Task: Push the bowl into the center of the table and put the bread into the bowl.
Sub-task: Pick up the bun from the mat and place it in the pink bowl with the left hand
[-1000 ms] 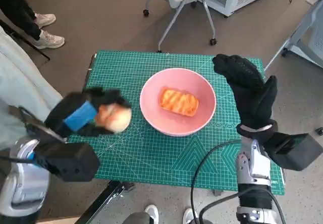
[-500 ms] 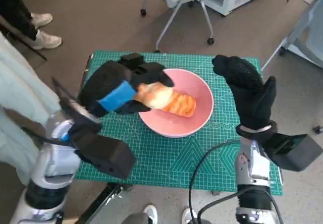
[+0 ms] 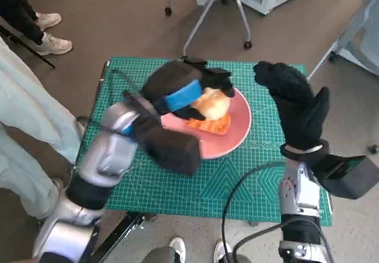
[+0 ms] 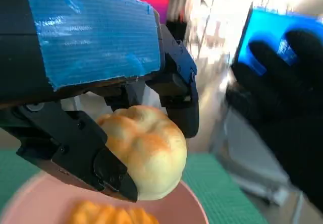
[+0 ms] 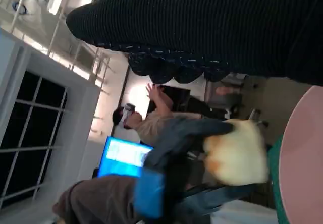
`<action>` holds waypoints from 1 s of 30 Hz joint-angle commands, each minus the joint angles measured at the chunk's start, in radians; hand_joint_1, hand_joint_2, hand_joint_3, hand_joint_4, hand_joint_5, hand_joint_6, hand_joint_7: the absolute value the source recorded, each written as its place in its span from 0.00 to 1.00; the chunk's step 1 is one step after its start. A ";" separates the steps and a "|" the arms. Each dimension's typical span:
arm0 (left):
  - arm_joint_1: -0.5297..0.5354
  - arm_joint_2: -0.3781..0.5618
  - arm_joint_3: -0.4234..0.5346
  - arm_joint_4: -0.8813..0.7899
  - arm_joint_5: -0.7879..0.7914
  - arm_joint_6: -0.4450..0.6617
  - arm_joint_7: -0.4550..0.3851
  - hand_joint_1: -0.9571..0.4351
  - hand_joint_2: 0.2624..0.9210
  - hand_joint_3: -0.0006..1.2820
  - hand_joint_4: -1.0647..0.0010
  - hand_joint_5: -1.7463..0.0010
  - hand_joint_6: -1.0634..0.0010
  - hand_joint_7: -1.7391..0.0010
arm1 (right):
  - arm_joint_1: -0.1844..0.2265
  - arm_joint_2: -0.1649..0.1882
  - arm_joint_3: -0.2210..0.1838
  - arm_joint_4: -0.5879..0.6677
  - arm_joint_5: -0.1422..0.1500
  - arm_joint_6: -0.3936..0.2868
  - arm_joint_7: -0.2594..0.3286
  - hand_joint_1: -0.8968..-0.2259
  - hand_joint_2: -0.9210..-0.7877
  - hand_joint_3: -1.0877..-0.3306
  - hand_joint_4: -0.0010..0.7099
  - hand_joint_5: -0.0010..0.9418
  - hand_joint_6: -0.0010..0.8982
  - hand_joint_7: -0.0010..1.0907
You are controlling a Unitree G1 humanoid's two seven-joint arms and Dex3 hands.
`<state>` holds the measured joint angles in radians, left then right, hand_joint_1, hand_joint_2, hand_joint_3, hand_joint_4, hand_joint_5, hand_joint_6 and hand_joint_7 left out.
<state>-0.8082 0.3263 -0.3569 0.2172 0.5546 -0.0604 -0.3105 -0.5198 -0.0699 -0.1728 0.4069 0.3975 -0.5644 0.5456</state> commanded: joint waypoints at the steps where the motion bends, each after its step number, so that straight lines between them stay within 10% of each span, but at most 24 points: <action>1: -0.013 -0.009 -0.035 0.069 0.029 0.029 -0.027 0.67 0.96 0.06 0.38 0.54 0.50 0.54 | 0.031 0.003 -0.005 0.002 0.008 0.012 -0.001 0.32 0.00 0.47 0.33 0.00 0.09 0.50; 3: -0.011 -0.012 -0.048 0.086 0.040 0.042 -0.036 0.61 0.95 0.03 0.45 0.80 0.50 0.78 | 0.031 0.002 -0.007 0.004 0.008 0.010 -0.001 0.32 0.00 0.47 0.33 0.00 0.10 0.50; 7: -0.001 -0.013 -0.062 0.102 0.050 0.057 -0.055 0.52 0.95 0.01 0.62 0.96 0.56 0.95 | 0.029 0.002 -0.011 0.008 0.006 0.007 -0.003 0.33 0.00 0.47 0.33 0.00 0.10 0.50; 30: 0.136 0.031 0.117 -0.058 -0.196 -0.001 -0.097 0.48 0.94 0.00 0.84 1.00 0.68 1.00 | 0.013 0.004 -0.007 0.013 -0.006 0.004 -0.011 0.32 0.00 0.48 0.34 0.00 0.12 0.50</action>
<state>-0.6966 0.3442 -0.2859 0.2314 0.4113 -0.0848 -0.3831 -0.5148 -0.0662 -0.1793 0.4086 0.3906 -0.5714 0.5368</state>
